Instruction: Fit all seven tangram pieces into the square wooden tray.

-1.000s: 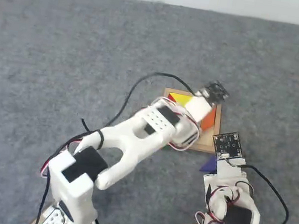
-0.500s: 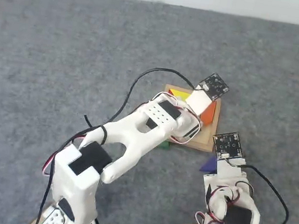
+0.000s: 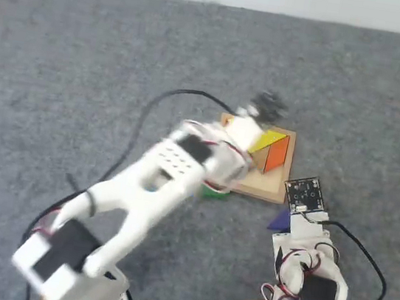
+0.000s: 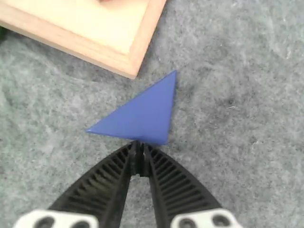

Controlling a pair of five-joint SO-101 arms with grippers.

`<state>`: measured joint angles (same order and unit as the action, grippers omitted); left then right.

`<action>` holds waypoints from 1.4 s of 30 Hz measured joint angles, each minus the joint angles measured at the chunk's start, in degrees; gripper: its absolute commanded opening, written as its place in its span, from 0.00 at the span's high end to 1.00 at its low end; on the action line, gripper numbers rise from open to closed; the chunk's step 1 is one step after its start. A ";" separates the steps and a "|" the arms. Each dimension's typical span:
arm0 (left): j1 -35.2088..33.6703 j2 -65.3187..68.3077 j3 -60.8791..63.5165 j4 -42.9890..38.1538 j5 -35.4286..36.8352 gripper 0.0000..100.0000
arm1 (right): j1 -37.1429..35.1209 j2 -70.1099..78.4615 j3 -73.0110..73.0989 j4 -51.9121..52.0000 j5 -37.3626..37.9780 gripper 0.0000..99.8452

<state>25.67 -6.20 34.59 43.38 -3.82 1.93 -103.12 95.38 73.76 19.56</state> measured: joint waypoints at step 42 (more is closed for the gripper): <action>-18.64 -10.29 9.23 10.64 19.78 0.84 | 4.66 0.00 0.00 0.00 0.00 0.99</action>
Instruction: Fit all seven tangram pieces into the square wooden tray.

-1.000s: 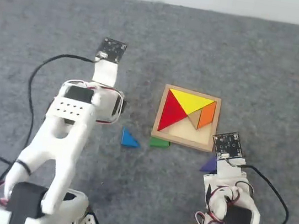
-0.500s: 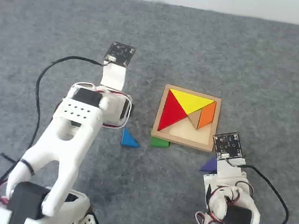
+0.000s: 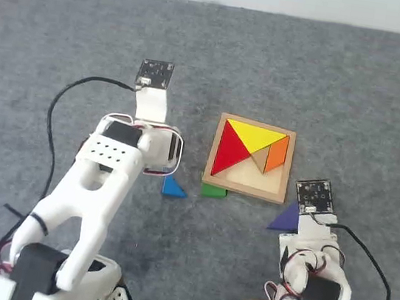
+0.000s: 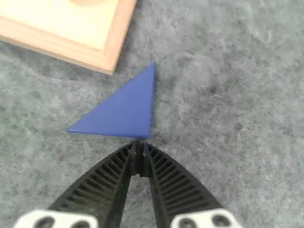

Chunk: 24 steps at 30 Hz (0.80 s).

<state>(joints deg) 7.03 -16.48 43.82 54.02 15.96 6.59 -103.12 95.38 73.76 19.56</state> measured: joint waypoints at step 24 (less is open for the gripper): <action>2.02 0.09 -0.62 6.68 -11.52 0.81 | -0.09 0.00 0.00 0.00 0.00 0.99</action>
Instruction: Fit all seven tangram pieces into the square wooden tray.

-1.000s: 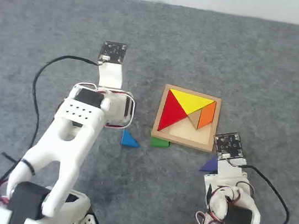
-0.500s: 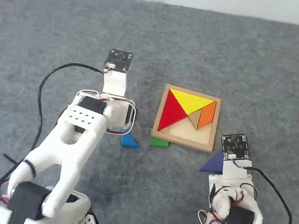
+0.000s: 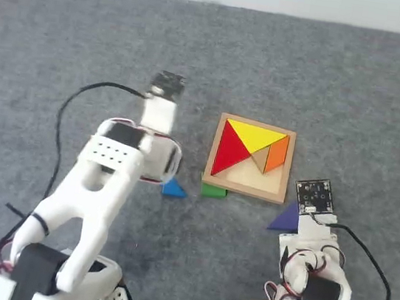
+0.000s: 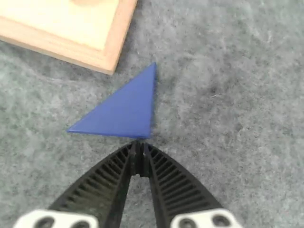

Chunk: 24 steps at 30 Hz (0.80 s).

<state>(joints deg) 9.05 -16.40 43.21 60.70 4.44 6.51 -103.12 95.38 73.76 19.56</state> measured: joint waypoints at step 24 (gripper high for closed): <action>13.63 8.35 -0.97 1.41 -7.47 0.76 | 0.00 0.00 0.00 0.00 0.00 0.99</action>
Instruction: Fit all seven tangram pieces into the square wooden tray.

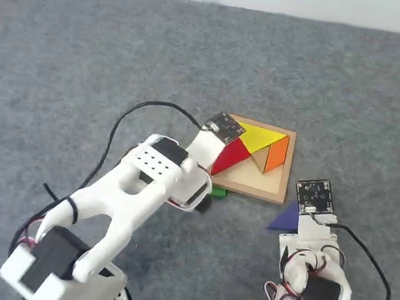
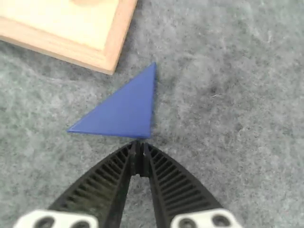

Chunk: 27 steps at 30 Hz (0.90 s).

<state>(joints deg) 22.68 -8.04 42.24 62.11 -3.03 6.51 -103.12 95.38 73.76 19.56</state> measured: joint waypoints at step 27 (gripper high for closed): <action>-3.16 23.82 -24.88 -2.81 -1.67 0.76 | 0.00 0.00 0.00 0.00 0.00 0.99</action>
<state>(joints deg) 19.52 15.78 17.36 59.30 -4.70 6.51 -103.12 95.38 73.76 19.56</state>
